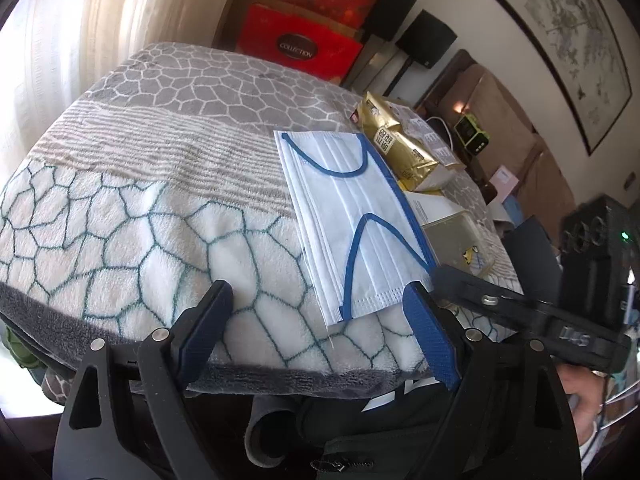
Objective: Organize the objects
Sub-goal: 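Lift the clear plastic bag off the blanket with the right gripper, then grasp the white blue-trimmed face mask with the left gripper while the right gripper holds the bag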
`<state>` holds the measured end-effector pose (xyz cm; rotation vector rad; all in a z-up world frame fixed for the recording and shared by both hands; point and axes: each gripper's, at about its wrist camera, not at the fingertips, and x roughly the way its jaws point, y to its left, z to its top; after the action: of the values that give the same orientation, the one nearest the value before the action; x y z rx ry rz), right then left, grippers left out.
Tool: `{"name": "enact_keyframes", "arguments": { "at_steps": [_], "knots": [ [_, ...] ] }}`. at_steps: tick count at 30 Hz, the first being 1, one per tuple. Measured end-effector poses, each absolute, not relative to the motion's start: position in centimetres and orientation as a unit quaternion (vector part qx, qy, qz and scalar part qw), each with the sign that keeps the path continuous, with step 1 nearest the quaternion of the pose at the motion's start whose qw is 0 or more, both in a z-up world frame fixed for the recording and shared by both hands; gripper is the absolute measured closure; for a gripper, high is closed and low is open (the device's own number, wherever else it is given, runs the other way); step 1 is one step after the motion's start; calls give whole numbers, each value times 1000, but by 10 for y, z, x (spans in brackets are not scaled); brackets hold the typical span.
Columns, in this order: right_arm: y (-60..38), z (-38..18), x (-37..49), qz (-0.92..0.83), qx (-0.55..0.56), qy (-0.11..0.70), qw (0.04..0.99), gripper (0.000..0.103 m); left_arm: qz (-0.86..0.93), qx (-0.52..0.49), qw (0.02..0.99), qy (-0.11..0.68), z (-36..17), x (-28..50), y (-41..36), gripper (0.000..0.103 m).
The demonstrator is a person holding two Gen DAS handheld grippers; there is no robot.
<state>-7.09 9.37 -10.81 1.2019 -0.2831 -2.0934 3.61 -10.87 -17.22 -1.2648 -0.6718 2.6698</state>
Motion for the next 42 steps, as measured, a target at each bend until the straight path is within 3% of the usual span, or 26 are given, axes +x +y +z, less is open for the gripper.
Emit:
{"name": "enact_keyframes", "arguments": {
  "at_steps": [2,4,7,11,17,25,38,42],
  "knots": [
    [90,-107,-73,-809,464,-104,345,51,882,-415,55,-216,-172,37,-107,18],
    [89,-109,-73,-811,466,-97,341,82,885,-414,51,-207,-172,37,-104,18],
    [97,-115,-72,-814,461,-101,338,98,886,-414,49,-204,-171,38,-100,18],
    [117,-103,-71,-829,436,-113,332,101,884,-412,54,-213,-169,38,-99,18],
    [173,-89,-69,-825,412,-194,333,102,879,-412,74,-229,-165,37,-90,18],
    [228,-129,-64,-792,450,-280,303,102,871,-423,109,-226,-166,36,-61,18],
    [232,-132,-49,-780,453,-303,309,102,864,-429,130,-229,-165,41,-46,18],
    [233,-132,-48,-776,452,-311,311,102,841,-436,146,-285,-168,38,-59,18]
  ]
}}
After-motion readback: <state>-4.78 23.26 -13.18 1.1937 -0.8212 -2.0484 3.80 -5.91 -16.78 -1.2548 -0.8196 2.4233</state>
